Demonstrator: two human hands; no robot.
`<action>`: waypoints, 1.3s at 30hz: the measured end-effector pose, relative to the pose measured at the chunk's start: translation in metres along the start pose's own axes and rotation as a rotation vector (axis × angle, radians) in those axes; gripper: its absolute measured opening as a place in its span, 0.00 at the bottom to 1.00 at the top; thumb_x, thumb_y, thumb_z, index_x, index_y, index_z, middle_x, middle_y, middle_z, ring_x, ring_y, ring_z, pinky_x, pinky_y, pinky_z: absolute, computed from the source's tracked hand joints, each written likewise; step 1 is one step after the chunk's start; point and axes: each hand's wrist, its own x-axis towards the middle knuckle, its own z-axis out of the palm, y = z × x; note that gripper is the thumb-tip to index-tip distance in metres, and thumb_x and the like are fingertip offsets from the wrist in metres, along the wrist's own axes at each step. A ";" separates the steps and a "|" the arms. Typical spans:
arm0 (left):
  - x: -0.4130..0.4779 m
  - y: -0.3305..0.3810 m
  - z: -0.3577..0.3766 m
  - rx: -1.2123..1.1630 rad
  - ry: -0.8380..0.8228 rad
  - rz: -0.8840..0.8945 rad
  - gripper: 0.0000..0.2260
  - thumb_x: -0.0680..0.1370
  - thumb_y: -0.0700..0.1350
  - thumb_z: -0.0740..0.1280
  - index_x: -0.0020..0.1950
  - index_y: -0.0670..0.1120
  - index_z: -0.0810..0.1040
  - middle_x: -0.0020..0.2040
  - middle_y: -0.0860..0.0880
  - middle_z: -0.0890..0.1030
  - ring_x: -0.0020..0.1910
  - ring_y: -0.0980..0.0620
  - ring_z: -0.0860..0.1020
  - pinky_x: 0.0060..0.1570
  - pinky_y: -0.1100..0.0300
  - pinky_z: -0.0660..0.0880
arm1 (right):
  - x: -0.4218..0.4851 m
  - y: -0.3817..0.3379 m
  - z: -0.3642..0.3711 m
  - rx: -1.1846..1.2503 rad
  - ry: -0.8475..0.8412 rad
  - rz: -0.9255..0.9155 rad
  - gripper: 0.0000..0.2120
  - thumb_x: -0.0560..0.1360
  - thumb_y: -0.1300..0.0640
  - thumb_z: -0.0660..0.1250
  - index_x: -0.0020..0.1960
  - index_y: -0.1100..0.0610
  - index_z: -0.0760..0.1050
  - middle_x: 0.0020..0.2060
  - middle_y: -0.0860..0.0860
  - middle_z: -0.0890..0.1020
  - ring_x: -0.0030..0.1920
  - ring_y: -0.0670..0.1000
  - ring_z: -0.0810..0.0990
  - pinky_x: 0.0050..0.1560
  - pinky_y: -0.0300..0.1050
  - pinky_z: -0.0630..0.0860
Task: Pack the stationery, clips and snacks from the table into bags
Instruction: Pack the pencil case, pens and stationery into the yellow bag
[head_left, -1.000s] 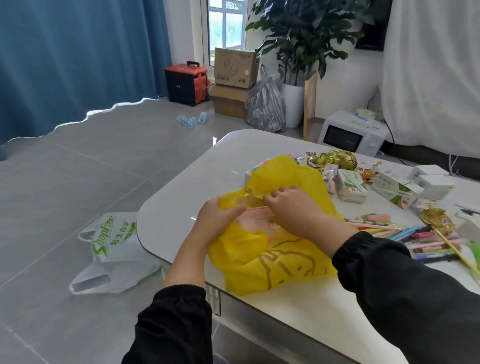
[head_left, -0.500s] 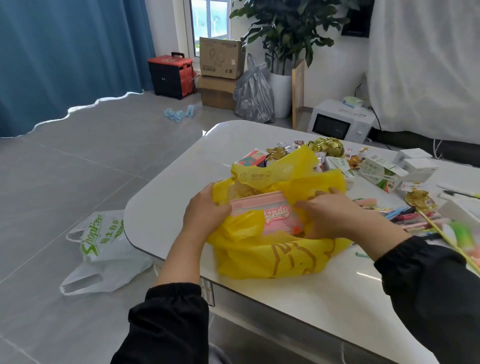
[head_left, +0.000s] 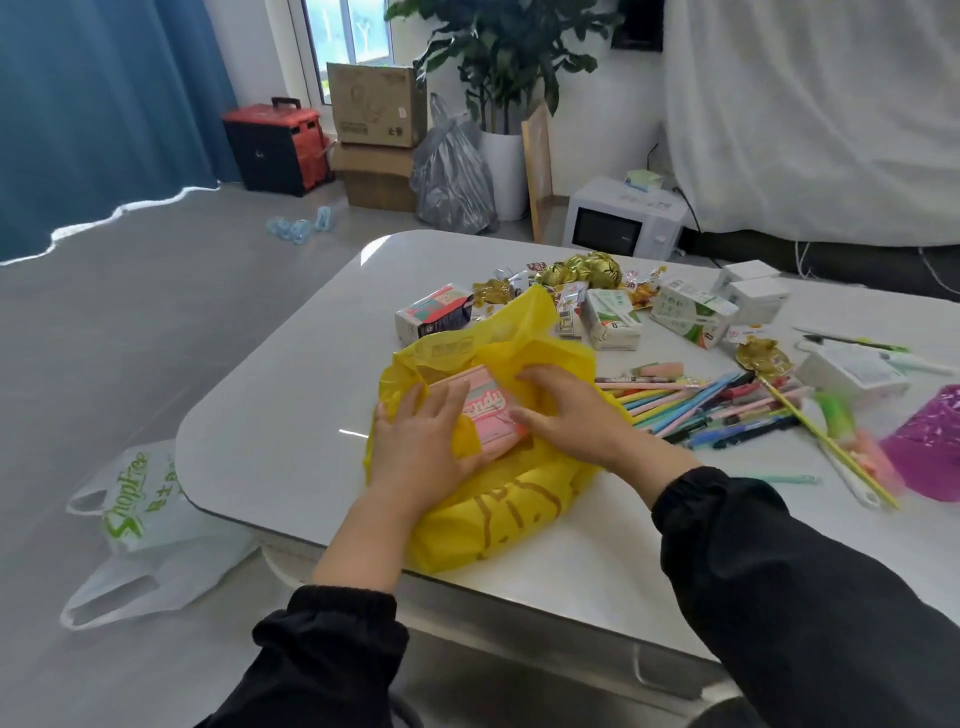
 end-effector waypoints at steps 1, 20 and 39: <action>0.001 -0.001 0.001 0.008 -0.003 -0.010 0.38 0.72 0.72 0.57 0.77 0.58 0.49 0.76 0.56 0.57 0.76 0.47 0.52 0.70 0.39 0.52 | -0.001 0.002 -0.001 0.008 0.065 -0.015 0.21 0.77 0.50 0.66 0.68 0.56 0.71 0.68 0.51 0.71 0.69 0.50 0.67 0.68 0.41 0.61; 0.000 -0.017 0.001 -0.022 0.018 -0.172 0.33 0.72 0.70 0.59 0.73 0.56 0.63 0.76 0.53 0.59 0.75 0.47 0.51 0.68 0.34 0.54 | -0.050 0.058 -0.058 -1.063 -0.308 0.317 0.09 0.77 0.62 0.60 0.56 0.55 0.73 0.46 0.51 0.76 0.45 0.52 0.75 0.41 0.44 0.71; 0.000 -0.015 0.005 -0.188 0.121 -0.135 0.27 0.73 0.57 0.68 0.71 0.54 0.68 0.76 0.50 0.60 0.76 0.47 0.51 0.70 0.37 0.52 | -0.049 0.103 -0.065 -0.930 -0.159 0.097 0.09 0.75 0.61 0.64 0.54 0.54 0.73 0.55 0.54 0.73 0.37 0.50 0.75 0.33 0.42 0.74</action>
